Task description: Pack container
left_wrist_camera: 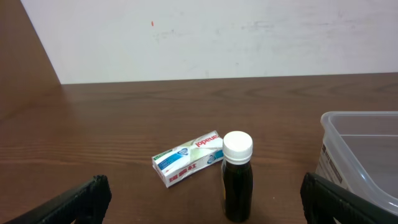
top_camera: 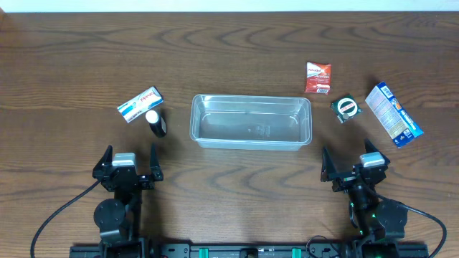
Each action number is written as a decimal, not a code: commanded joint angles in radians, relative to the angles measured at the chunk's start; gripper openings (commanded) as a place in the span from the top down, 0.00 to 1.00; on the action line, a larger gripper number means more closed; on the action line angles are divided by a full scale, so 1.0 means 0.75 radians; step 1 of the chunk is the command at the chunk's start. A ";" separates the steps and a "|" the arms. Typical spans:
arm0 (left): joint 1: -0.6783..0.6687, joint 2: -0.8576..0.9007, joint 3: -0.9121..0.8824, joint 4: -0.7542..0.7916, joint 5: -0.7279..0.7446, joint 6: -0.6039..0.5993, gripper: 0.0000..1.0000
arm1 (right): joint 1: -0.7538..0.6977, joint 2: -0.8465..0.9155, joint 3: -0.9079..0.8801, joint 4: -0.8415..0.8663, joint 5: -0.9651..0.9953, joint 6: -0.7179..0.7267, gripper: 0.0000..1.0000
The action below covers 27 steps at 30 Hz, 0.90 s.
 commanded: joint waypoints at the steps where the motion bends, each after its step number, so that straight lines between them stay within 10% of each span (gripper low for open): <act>1: 0.007 0.001 -0.023 -0.044 0.009 -0.012 0.02 | 0.012 -0.013 -0.002 -0.006 0.009 0.023 0.01; 27: 0.007 0.001 -0.023 -0.044 0.009 -0.012 0.02 | 0.011 -0.013 -0.002 0.104 0.199 -0.013 0.01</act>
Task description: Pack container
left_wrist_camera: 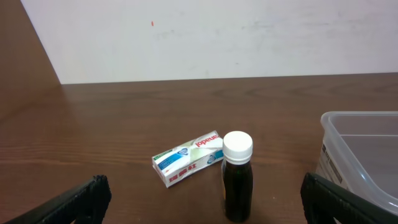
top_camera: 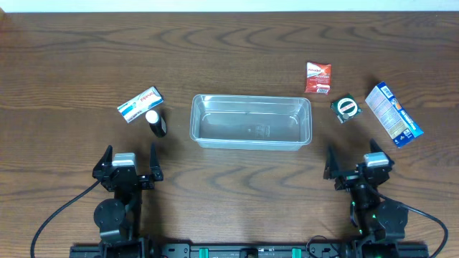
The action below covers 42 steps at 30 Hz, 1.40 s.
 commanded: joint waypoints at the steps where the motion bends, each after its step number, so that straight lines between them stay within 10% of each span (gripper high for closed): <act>1: 0.007 0.001 -0.023 -0.045 0.009 -0.012 0.02 | 0.011 -0.013 -0.002 0.111 0.084 -0.014 0.01; 9: 0.007 0.001 -0.023 -0.045 0.009 -0.012 0.02 | -0.033 0.057 0.114 0.355 0.083 -0.080 0.01; 16: 0.007 0.001 -0.023 -0.045 0.009 -0.012 0.02 | -0.137 0.571 0.527 0.303 -0.046 -0.079 0.01; 29: 0.007 0.001 -0.023 -0.045 0.009 -0.012 0.02 | -0.388 1.734 1.842 -0.838 -0.451 -0.045 0.01; 42: 0.007 0.001 -0.023 -0.045 0.009 -0.012 0.02 | -0.442 2.057 1.932 -0.995 -0.186 -0.107 0.09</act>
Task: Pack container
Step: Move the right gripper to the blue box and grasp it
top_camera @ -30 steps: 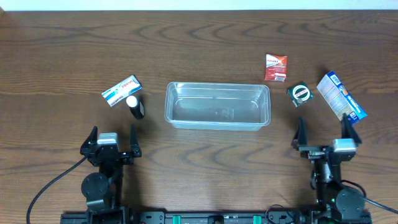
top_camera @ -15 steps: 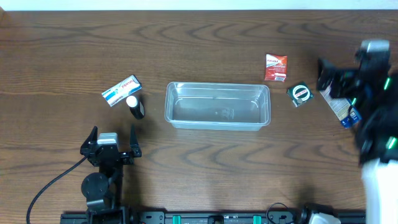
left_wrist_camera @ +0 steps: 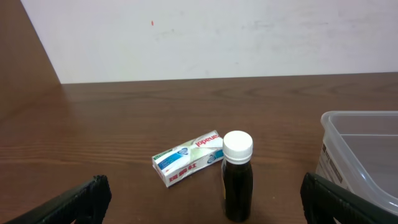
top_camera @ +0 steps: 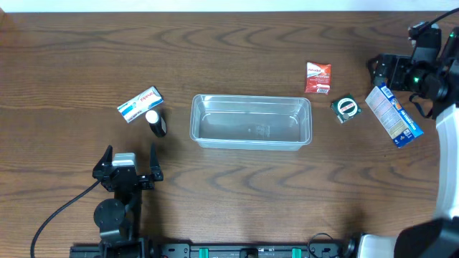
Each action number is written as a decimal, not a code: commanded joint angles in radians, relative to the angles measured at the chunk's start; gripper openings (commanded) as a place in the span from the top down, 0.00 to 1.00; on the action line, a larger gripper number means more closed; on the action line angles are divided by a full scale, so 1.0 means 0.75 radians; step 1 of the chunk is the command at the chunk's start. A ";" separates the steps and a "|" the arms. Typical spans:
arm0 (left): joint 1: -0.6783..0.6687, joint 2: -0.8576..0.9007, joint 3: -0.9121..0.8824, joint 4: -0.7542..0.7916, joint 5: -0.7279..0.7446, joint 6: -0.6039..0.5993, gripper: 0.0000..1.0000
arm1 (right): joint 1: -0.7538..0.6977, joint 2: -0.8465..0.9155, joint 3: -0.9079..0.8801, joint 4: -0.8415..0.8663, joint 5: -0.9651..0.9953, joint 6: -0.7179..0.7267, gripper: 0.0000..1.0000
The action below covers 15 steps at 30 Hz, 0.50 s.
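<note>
An empty clear plastic container (top_camera: 251, 122) lies at the table's centre; its left end (left_wrist_camera: 364, 155) shows in the left wrist view. A white toothpaste box (top_camera: 140, 104) (left_wrist_camera: 188, 158) and a dark bottle with a white cap (top_camera: 155, 122) (left_wrist_camera: 237, 177) stand left of it. A red packet (top_camera: 318, 77), a round green tape measure (top_camera: 346, 107) and a blue box (top_camera: 393, 115) lie to its right. My left gripper (top_camera: 130, 153) (left_wrist_camera: 202, 199) is open near the front edge, facing the bottle. My right gripper (top_camera: 382, 72) hovers by the blue box's far end, its jaws unclear.
The wooden table (top_camera: 229, 43) ends at a white wall (left_wrist_camera: 217, 37) at the back. The right arm (top_camera: 434, 57) reaches in along the right edge.
My right arm has left its place near the front edge and now reaches to the far right, with its gripper over the far end of the blue box. The left arm and all objects are unmoved.
Both grippers rested open near the front edge at the first two moments, the right one shifting only slightly. Now the right gripper is out by the blue box, and nothing on the table has been moved.
</note>
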 commanded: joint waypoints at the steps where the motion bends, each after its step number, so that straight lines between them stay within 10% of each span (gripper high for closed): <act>1: 0.007 0.000 -0.023 -0.044 0.009 -0.012 0.02 | -0.039 0.057 0.032 -0.003 0.196 0.004 0.09; 15: 0.007 0.000 -0.023 -0.044 0.009 -0.012 0.02 | -0.062 0.389 0.031 -0.159 0.434 -0.044 0.10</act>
